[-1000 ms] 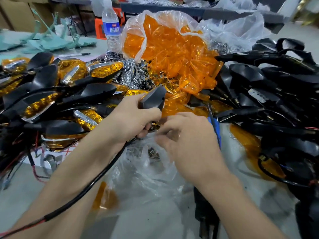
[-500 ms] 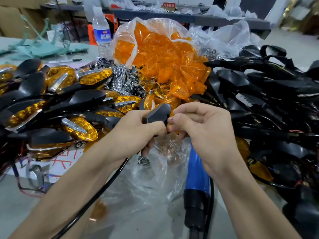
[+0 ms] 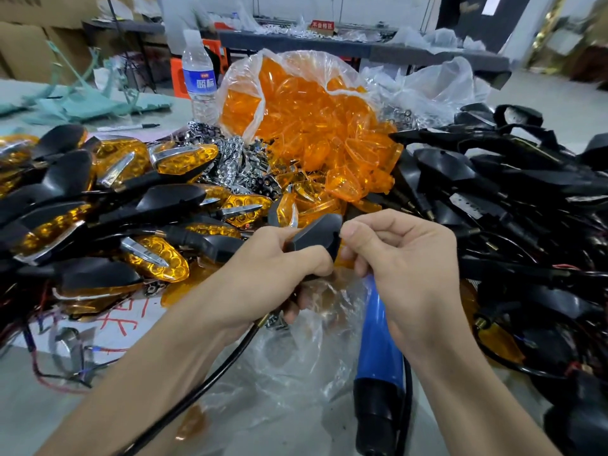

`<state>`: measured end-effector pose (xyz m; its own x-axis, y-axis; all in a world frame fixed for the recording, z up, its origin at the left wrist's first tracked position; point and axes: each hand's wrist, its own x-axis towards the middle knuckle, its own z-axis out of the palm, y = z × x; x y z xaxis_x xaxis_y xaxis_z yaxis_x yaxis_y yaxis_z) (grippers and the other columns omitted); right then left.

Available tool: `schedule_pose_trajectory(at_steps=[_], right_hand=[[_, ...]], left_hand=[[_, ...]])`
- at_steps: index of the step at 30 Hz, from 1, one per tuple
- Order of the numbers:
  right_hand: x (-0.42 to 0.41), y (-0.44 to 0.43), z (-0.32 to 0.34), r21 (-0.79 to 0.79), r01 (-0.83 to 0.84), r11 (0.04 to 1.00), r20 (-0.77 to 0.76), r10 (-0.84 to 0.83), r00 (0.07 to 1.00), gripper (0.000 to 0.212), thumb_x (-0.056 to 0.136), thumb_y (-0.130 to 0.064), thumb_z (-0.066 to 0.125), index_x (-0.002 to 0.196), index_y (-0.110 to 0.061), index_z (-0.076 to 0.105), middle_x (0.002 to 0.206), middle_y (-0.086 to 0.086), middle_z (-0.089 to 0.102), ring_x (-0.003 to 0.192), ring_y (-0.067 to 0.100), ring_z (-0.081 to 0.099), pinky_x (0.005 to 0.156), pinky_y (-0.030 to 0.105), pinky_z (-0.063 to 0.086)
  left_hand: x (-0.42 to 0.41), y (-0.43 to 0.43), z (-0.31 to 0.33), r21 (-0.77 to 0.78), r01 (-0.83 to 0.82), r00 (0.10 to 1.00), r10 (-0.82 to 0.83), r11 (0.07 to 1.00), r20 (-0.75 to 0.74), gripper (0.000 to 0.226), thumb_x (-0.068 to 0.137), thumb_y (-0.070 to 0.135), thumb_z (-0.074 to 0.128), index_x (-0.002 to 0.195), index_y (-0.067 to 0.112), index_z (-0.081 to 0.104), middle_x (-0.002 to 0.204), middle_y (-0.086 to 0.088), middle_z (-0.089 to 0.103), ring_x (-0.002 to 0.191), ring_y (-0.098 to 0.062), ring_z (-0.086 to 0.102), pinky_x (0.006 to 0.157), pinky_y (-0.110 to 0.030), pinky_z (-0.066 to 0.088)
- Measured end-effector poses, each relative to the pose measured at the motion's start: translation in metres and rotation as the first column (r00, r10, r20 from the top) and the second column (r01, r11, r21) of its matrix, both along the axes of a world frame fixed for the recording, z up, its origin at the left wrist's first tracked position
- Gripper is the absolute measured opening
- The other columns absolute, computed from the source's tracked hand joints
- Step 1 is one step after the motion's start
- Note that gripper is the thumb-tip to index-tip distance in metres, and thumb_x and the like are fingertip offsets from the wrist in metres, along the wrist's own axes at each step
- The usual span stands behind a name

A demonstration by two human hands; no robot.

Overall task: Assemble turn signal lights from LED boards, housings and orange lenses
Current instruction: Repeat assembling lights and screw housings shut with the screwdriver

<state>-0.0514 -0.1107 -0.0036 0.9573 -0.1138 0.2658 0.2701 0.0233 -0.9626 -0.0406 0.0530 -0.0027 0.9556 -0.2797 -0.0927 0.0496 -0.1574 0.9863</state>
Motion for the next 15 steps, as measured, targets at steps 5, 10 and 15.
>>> schedule_pose_trajectory(at_steps=[5, 10, 15], right_hand=[[0.001, -0.002, 0.000, 0.092, -0.018, 0.996, -0.041, 0.022, 0.999, 0.014, 0.084, -0.002, 0.077, 0.072, -0.010, 0.077, 0.059, 0.006, 0.067, 0.048, 0.009, 0.052, 0.049, 0.018, 0.045], [0.000, 0.000, 0.002, 0.255, -0.120, 0.959, -0.078, 0.144, 0.986, 0.013, 0.075, -0.023, 0.073, 0.073, -0.010, 0.074, 0.060, 0.006, 0.061, 0.050, 0.010, 0.046, 0.050, 0.018, 0.042], [0.000, -0.003, 0.007, 0.121, -0.036, 0.992, -0.052, 0.043, 0.998, 0.022, 0.086, 0.002, 0.075, 0.069, -0.011, 0.076, 0.050, 0.004, 0.058, 0.043, 0.006, 0.047, 0.047, 0.013, 0.040]], left_hand=[[-0.003, -0.007, 0.002, -0.008, -0.010, 1.000, 0.010, 1.000, 0.011, 0.022, 0.079, 0.019, 0.069, 0.085, -0.002, 0.065, 0.070, -0.027, 0.055, 0.046, -0.018, 0.049, 0.036, -0.023, 0.037], [-0.006, -0.011, -0.001, 0.012, -0.043, 0.999, 0.043, 0.999, 0.010, 0.022, 0.085, 0.013, 0.068, 0.091, -0.007, 0.064, 0.064, -0.011, 0.055, 0.048, -0.020, 0.050, 0.037, -0.023, 0.036], [-0.009, -0.013, 0.002, -0.022, -0.011, 1.000, 0.011, 1.000, -0.003, 0.025, 0.088, 0.012, 0.066, 0.097, -0.012, 0.063, 0.067, -0.013, 0.058, 0.049, -0.017, 0.050, 0.036, -0.021, 0.036]])
